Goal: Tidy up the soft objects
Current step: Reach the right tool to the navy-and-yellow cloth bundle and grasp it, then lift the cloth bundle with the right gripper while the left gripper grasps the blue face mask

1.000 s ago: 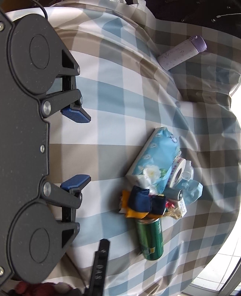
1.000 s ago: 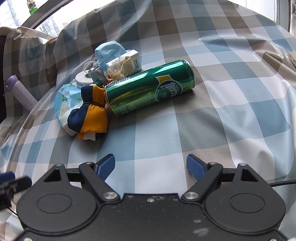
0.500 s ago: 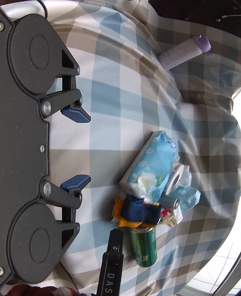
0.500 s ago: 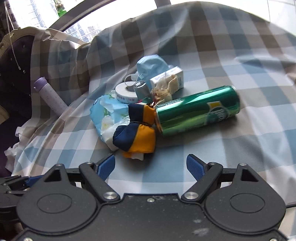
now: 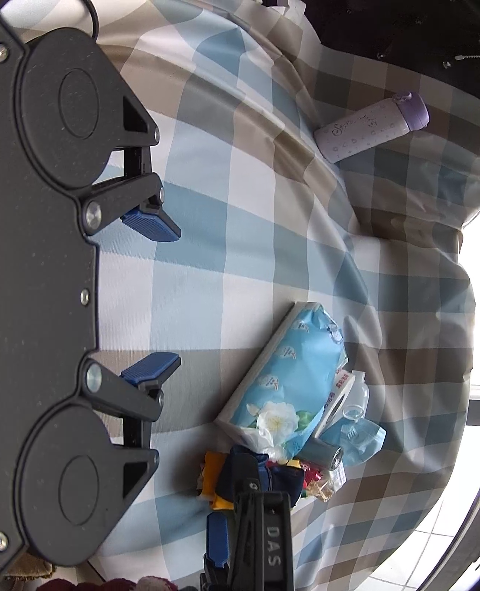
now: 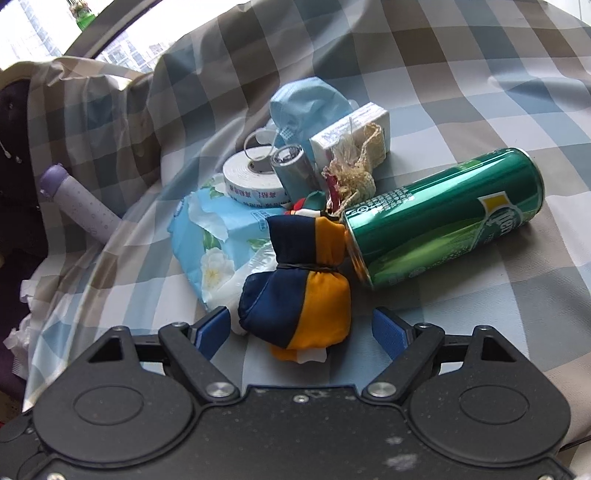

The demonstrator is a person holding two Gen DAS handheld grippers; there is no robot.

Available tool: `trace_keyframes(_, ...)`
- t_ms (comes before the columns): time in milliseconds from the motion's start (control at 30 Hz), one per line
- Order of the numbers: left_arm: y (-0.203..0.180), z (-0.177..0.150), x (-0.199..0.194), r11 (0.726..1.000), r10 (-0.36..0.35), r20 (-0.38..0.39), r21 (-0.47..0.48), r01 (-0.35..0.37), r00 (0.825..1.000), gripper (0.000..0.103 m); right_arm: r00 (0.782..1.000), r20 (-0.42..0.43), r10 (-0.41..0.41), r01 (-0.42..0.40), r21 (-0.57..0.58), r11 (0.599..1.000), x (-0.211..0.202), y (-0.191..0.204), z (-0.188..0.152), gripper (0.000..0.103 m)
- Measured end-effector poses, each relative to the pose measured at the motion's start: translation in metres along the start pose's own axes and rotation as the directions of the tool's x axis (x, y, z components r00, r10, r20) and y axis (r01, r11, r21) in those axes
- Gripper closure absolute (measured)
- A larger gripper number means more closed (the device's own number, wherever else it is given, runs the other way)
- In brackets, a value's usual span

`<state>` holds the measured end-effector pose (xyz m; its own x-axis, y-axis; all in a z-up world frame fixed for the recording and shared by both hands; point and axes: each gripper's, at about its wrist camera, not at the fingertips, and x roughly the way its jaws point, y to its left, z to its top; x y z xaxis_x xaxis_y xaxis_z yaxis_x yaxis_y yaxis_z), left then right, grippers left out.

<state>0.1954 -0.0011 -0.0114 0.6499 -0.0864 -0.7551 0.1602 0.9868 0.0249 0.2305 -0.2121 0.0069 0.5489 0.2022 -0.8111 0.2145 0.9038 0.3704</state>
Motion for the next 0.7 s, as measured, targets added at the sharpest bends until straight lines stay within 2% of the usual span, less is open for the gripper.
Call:
trace_keyframes(67, 0.001, -0.001, 0.0, 1.0, 0.0, 0.001, 0.003, 0.0, 1.0, 0.039, 1.0, -0.004, -0.016, 0.016, -0.001, 1.0, 0.007, 0.003, -0.001, 0.033)
trace_keyframes(100, 0.003, -0.001, 0.001, 1.0, -0.004, -0.001, -0.002, 0.004, 1.0, 0.039, 1.0, -0.012, -0.021, 0.021, -0.005, 1.0, 0.011, 0.005, -0.002, 0.048)
trace_keyframes(133, 0.005, -0.001, 0.001, 1.0, -0.009, -0.004, -0.008, 0.009, 1.0, 0.039, 0.999, -0.017, -0.037, 0.037, -0.012, 0.999, 0.013, 0.007, -0.003, 0.059)
trace_keyframes(233, 0.012, -0.001, 0.002, 0.999, -0.02, -0.014, -0.039, 0.02, 1.0, 0.039, 0.998, -0.002, -0.068, 0.068, -0.058, 0.996, 0.009, 0.011, -0.008, 0.069)
trace_keyframes(400, 0.015, -0.002, 0.005, 0.998, -0.018, -0.027, -0.054, 0.016, 0.999, 0.039, 0.996, -0.057, -0.064, 0.062, -0.044, 0.997, -0.008, 0.003, -0.019, 0.07)
trace_keyframes(567, 0.014, -0.003, 0.005, 0.998, -0.028, -0.028, -0.049, 0.026, 0.999, 0.039, 0.991, -0.084, -0.103, 0.096, -0.076, 0.992, -0.036, -0.009, -0.037, 0.07)
trace_keyframes(700, 0.011, -0.004, 0.006, 0.999, -0.024, -0.032, -0.045, 0.023, 0.999, 0.039, 0.989, -0.041, -0.14, 0.137, -0.073, 0.988, -0.043, -0.02, -0.043, 0.055)
